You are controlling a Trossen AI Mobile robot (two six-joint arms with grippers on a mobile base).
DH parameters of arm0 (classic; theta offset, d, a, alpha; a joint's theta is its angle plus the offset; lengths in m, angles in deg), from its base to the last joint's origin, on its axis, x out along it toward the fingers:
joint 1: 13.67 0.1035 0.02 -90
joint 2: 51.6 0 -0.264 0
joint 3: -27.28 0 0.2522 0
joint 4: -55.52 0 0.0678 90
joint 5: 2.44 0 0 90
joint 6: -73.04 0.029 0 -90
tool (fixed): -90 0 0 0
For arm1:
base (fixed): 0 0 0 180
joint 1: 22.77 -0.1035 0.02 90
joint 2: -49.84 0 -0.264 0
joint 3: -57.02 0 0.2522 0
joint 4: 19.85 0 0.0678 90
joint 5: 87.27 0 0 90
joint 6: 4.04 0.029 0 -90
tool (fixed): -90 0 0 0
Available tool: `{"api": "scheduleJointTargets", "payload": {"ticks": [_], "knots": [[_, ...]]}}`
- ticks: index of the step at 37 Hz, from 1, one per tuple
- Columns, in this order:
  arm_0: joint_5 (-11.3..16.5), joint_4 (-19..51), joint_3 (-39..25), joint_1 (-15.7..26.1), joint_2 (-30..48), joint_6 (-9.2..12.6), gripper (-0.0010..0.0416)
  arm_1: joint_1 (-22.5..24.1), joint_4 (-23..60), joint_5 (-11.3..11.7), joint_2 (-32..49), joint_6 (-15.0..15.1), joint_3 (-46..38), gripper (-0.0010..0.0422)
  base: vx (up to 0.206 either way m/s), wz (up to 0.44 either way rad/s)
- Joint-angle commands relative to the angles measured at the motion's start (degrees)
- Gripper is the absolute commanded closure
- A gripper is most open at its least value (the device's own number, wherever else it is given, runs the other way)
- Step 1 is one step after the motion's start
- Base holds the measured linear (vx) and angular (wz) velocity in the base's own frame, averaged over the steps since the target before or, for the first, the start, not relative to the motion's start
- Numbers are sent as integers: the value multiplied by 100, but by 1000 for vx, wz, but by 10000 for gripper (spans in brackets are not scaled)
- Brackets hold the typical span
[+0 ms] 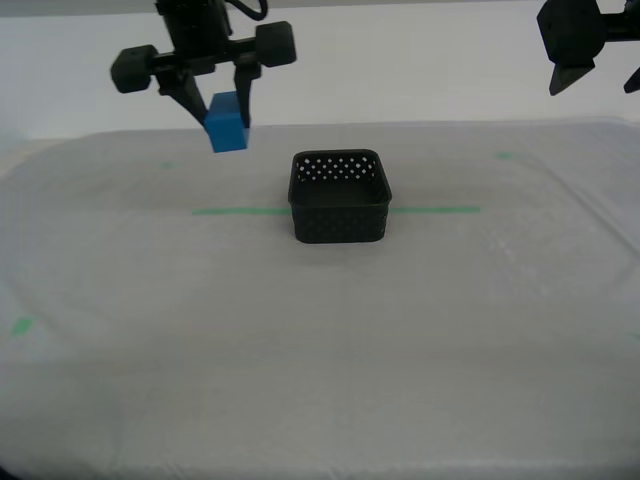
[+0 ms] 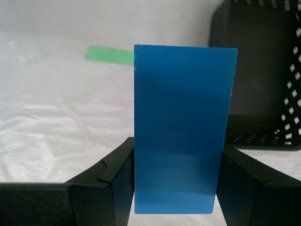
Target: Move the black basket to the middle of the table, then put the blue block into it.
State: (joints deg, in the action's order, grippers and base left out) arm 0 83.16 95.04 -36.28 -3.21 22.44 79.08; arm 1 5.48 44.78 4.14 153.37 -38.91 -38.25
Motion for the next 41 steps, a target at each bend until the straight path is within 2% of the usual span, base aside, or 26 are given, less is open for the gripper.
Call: {"api": "scheduleJointTargets", "payload": {"ticks": [1, 13, 19, 23, 26, 32, 41], "knots": [[-15, -4, -7, 0, -2, -7, 7, 168, 4, 11, 343, 2, -328, 412, 0, 0], [-15, -4, -7, -2, -2, -7, 7, 540, 243, 35, 1547, 35, -1926, 412, 0, 0], [-15, -2, -7, -2, -2, -7, 7, 662, 616, 35, 2232, 26, -2894, 412, 0, 0], [-15, -2, -7, -2, -2, -7, 7, 767, 839, 35, 2688, -63, -3471, 412, 0, 0], [-15, -4, -7, -2, -2, -7, 7, 837, 953, 35, 2962, -247, -3783, 412, 0, 0], [-15, 0, -7, -2, -2, -7, 7, 938, 988, -72, 3309, -850, -4039, 412, 0, 0], [-15, -11, -7, -2, -2, -7, 7, 964, 953, -2, 3307, -868, -3926, 412, 0, 0]]}}
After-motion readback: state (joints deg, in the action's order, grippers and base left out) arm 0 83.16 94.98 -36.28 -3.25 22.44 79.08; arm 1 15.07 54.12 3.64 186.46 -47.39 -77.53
